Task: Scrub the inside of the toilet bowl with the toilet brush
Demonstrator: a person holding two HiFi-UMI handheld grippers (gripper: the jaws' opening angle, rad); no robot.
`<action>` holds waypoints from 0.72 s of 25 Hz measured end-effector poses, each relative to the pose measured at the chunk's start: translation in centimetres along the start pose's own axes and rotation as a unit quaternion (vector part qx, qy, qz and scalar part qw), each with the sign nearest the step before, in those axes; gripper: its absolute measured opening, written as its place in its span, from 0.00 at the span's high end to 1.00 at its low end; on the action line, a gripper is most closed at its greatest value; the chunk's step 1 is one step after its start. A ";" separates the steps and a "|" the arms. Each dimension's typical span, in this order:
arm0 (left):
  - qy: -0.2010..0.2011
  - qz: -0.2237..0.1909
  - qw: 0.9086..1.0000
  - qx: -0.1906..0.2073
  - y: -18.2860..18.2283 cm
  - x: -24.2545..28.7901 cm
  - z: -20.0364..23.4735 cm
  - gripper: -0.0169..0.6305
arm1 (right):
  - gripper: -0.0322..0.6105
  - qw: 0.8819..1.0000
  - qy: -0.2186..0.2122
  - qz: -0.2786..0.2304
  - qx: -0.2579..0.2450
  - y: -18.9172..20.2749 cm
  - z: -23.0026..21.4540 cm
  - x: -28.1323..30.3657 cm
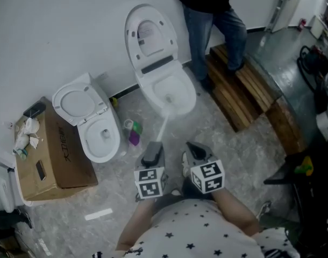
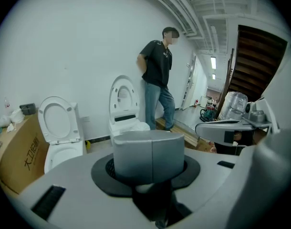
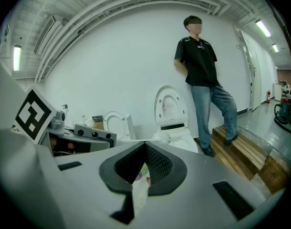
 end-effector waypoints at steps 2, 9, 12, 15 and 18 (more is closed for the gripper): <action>-0.002 0.000 1.000 0.001 -1.0 1.2 0.6 0.74 | 0.94 1.000 -0.005 -0.001 -0.006 -1.0 -0.7 1.6; -0.009 0.005 1.000 -0.011 -4.9 6.4 1.4 0.74 | 0.94 1.000 -0.017 0.013 -0.015 -5.0 -4.5 6.0; -0.008 0.009 1.000 -0.018 -6.2 8.9 1.1 0.74 | 0.94 0.999 -0.018 0.015 -0.022 -6.0 -6.7 7.7; -0.009 0.016 1.000 -0.025 -7.5 11.1 1.0 0.74 | 0.94 0.999 -0.025 0.022 -0.025 -7.3 -8.3 9.3; -0.014 0.013 0.999 -0.026 -9.1 12.7 0.9 0.74 | 0.94 0.999 -0.033 0.026 -0.031 -8.3 -9.7 10.8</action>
Point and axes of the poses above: the fingertips, and each gripper's own axes: x forward along the fingers, z to its left, y out of its underside, the point moved 2 cm from there along -x, backward along the fingers, and after that the axes turned 5 degrees about x, right-handed, at the moved point
